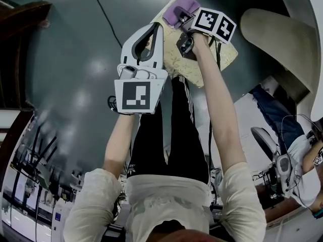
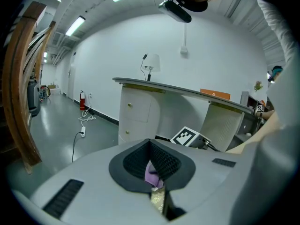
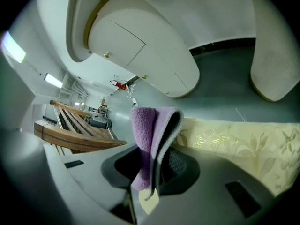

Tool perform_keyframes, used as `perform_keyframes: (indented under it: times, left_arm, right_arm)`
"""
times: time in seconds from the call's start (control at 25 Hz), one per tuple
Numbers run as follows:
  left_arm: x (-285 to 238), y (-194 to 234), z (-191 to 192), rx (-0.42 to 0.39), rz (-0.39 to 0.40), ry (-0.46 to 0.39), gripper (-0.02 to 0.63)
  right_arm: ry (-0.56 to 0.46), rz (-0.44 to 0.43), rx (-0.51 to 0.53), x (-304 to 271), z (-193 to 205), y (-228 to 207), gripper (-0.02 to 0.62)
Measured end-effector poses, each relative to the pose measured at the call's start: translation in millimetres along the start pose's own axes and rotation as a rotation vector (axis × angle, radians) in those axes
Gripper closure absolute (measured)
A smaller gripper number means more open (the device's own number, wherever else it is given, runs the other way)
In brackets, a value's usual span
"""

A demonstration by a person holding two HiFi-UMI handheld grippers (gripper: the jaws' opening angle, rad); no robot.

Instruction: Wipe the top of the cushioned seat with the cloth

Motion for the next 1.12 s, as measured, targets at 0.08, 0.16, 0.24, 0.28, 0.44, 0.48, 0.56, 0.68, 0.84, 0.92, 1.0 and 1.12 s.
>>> perform_keyframes:
  times: [0.08,0.16,0.24,0.28,0.44,0.48,0.56,0.68,0.84,0.92,1.0,1.12]
  left_arm:
    - [-2,0,2,0.001,0.0,0.006,0.6]
    - [-4,0,2,-0.004,0.002,0.008,0.6]
    - [-6,-2,2,-0.011,0.007,0.007,0.6]
    - [-6,-2,2,-0.013,0.009,0.006,0.6]
    - [-6,-7,-3,-0.016,0.016,0.005,0.6]
    - [-7,-10,-3,-0.018,0.021,0.004,0.6]
    - [-7,-16,-3,-0.022,0.031,0.006,0.6]
    - [-4,-18,1,-0.025,0.029,0.018,0.6]
    - [1,-22,7,-0.044,0.035,0.045,0.6]
    - [1,-27,10,-0.062,0.048,0.064,0.6]
    - [0,-34,10,-0.069,0.06,0.069,0.6]
    - [-3,-42,11,-0.068,0.079,0.071,0.6]
  right_arm:
    - [0.01,-0.001,-0.025,-3,-1,-4,0.495]
    - [0.024,-0.002,-0.015,-5,-3,-5,0.495]
    - [0.039,-0.001,0.001,-5,-3,-4,0.495]
    - [0.045,0.0,0.009,-5,-3,-4,0.495]
    - [0.047,0.008,0.032,1,-4,-2,0.495]
    - [0.044,0.011,0.028,5,-5,-5,0.495]
    - [0.039,0.02,0.022,15,-7,-14,0.495]
    - [0.041,0.045,0.022,32,-5,-31,0.495]
    - [0.043,0.09,0.016,63,-2,-61,0.495]
    - [0.04,0.114,0.011,81,-1,-77,0.495]
    - [0.033,0.135,-0.006,99,0,-95,0.495]
    - [0.023,0.171,-0.026,124,4,-121,0.495]
Point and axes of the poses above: the fingertips, and each gripper's own axes: x backward along the fingers, y to its left, z out of its underside, the point moved 2 cm from there along x, backward along the fingers, and after that the axes turned 5 degrees about -y, right-handed, at the moved point
